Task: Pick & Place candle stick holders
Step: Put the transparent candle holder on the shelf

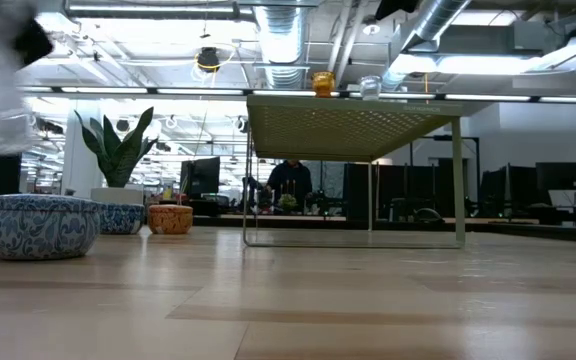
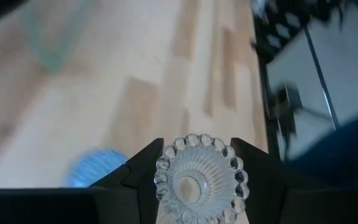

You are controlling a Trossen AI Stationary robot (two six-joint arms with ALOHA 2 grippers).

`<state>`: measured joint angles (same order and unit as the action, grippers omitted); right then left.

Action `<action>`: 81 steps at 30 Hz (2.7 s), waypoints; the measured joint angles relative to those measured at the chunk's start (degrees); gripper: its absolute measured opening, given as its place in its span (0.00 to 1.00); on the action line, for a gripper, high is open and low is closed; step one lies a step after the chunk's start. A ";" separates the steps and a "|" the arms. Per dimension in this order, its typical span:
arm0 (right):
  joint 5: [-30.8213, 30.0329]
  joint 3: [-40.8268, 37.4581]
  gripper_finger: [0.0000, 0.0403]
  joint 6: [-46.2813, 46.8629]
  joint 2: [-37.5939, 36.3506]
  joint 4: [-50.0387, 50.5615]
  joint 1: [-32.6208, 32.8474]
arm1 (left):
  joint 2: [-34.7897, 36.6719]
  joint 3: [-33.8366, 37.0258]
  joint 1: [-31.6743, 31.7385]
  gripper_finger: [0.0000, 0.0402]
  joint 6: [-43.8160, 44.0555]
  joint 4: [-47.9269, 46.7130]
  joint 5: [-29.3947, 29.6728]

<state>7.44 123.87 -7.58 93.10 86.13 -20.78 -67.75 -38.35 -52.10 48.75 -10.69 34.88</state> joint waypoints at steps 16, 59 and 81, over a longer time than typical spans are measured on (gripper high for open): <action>0.00 0.00 0.64 -2.01 0.00 -0.02 -0.02 | 23.59 -1.15 30.88 0.41 -18.10 -1.33 8.06; 0.07 0.00 0.64 -1.99 0.00 -2.43 0.07 | -10.96 -26.80 58.88 0.42 -40.37 -4.33 -24.74; 0.07 -0.02 0.64 -2.00 0.02 -2.56 0.02 | -12.57 -26.75 59.23 0.42 -41.00 -4.39 -24.33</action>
<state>7.51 123.85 -9.58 93.12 83.57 -20.75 -80.31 -65.10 7.14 7.75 -15.08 10.55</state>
